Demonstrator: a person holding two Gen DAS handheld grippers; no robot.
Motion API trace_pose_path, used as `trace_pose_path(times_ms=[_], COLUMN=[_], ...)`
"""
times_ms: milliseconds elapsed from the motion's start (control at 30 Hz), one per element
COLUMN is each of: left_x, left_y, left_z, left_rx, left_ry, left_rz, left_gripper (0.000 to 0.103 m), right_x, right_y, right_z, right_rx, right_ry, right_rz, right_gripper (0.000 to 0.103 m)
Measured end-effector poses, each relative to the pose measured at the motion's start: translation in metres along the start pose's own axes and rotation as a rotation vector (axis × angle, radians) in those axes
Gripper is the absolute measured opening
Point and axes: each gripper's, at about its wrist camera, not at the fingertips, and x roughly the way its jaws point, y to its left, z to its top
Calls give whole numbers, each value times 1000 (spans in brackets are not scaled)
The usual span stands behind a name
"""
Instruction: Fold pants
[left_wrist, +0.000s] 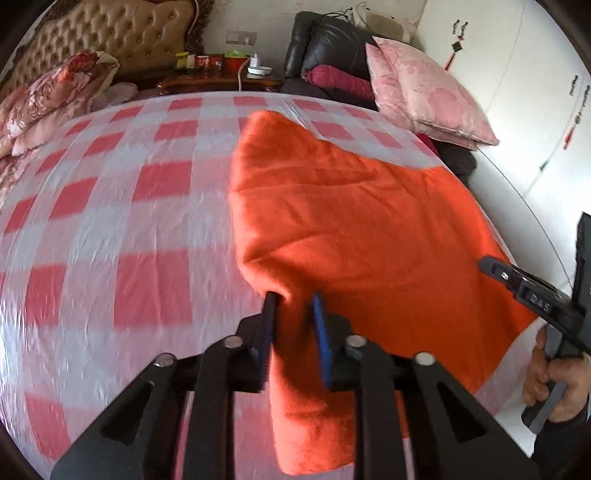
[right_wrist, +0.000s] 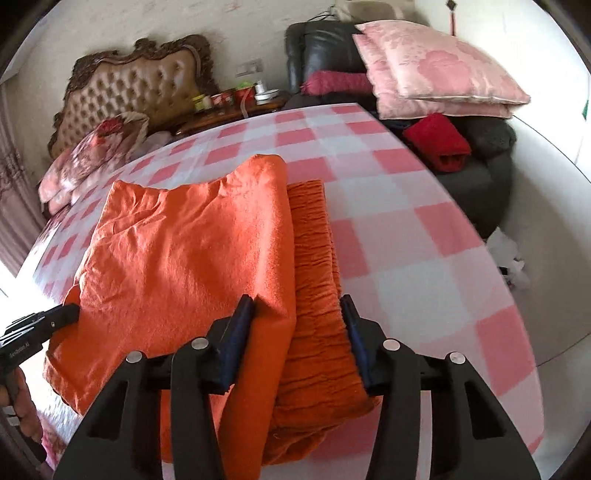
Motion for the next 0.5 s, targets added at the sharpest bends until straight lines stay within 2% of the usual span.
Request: trace_pose_path(times_ms=[33, 100, 167, 200, 267, 333, 400, 467, 500], left_x=[-3, -24, -44, -48, -51, -42, -31, -26, -25], left_y=[-1, -12, -32, -42, -61, -75, -76, -74, -74], left_z=[1, -8, -28, -38, -56, -71, -77, -80, -81], left_rx=[0, 41, 135, 184, 266, 326, 326, 322, 327], left_ry=[-18, -113, -201, -214, -222, -185, -154, -150, -154], left_rz=[25, 85, 79, 83, 98, 109, 118, 125, 130], left_gripper=[36, 36, 36, 36, 21, 16, 15, 15, 15], right_x=[1, -3, -15, -23, -34, -31, -11, 17, 34], right_y=[-2, -6, -6, -5, 4, 22, 36, 41, 37], right_z=[2, 6, 11, 17, 31, 48, 63, 75, 81], right_rx=[-1, -22, -43, -47, -82, -158, -210, -249, -248], right_ry=[1, -1, -38, -67, -114, -117, -45, 30, 83], right_rz=[0, -10, -51, -63, -48, -12, 55, 0, -61], right_gripper=[47, 47, 50, 57, 58, 58, 57, 55, 55])
